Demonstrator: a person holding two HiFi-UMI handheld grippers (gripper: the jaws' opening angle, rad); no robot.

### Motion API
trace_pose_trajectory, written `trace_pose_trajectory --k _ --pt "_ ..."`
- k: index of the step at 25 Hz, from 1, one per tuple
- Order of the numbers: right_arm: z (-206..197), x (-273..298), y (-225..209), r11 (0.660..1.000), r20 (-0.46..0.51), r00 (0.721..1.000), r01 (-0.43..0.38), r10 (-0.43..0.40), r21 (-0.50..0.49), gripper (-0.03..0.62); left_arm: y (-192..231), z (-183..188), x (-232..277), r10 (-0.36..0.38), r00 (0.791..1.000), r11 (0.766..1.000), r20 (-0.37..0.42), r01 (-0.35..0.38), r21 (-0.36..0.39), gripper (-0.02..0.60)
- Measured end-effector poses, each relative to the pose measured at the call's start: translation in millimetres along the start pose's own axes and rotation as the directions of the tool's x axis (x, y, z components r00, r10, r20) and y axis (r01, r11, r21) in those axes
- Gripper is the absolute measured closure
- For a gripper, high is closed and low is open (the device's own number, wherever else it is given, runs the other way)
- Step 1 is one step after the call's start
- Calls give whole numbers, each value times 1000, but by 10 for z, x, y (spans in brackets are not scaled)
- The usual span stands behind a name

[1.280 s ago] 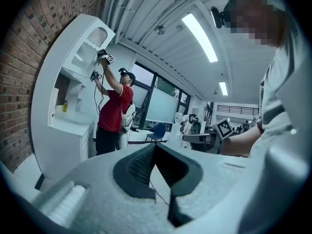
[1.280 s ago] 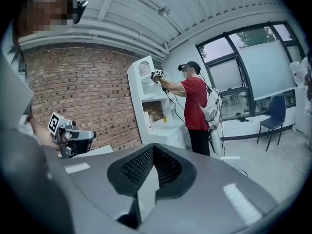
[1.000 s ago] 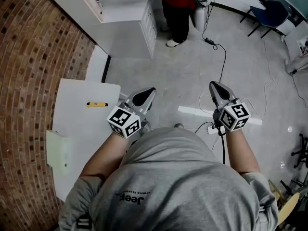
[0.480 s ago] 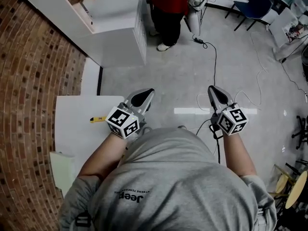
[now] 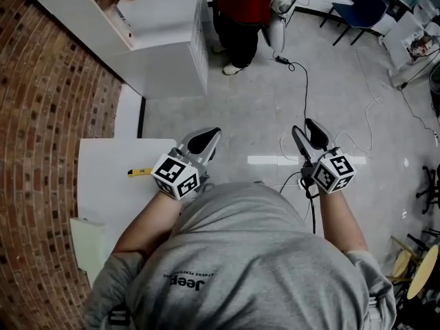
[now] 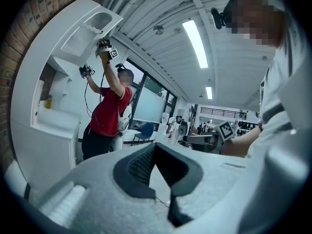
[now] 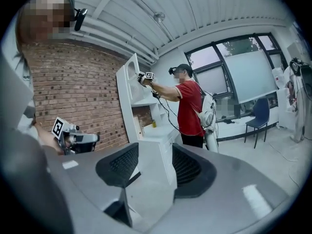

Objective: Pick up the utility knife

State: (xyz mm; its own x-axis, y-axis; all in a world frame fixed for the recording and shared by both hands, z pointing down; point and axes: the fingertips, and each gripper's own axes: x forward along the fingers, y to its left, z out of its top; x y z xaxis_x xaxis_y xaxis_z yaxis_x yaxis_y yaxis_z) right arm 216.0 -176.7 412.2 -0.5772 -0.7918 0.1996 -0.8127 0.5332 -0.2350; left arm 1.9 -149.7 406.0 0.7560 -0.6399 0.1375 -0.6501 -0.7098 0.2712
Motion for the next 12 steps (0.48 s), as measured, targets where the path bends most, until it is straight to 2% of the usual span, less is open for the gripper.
trace_pose_trajectory --k 2,7,12 --pt "16 22 -3 1000 -8 1000 -20 19 -10 356 -7 1 -9 12 1000 1000 4 -12 -1 583" --pt "57 191 149 992 -58 993 -103 99 -68 356 21 21 -150 66 997 998 31 -65 -19 583" --pt "113 633 506 960 -132 965 -245 228 -134 355 211 35 -563 192 979 981 71 -189 -44 583"
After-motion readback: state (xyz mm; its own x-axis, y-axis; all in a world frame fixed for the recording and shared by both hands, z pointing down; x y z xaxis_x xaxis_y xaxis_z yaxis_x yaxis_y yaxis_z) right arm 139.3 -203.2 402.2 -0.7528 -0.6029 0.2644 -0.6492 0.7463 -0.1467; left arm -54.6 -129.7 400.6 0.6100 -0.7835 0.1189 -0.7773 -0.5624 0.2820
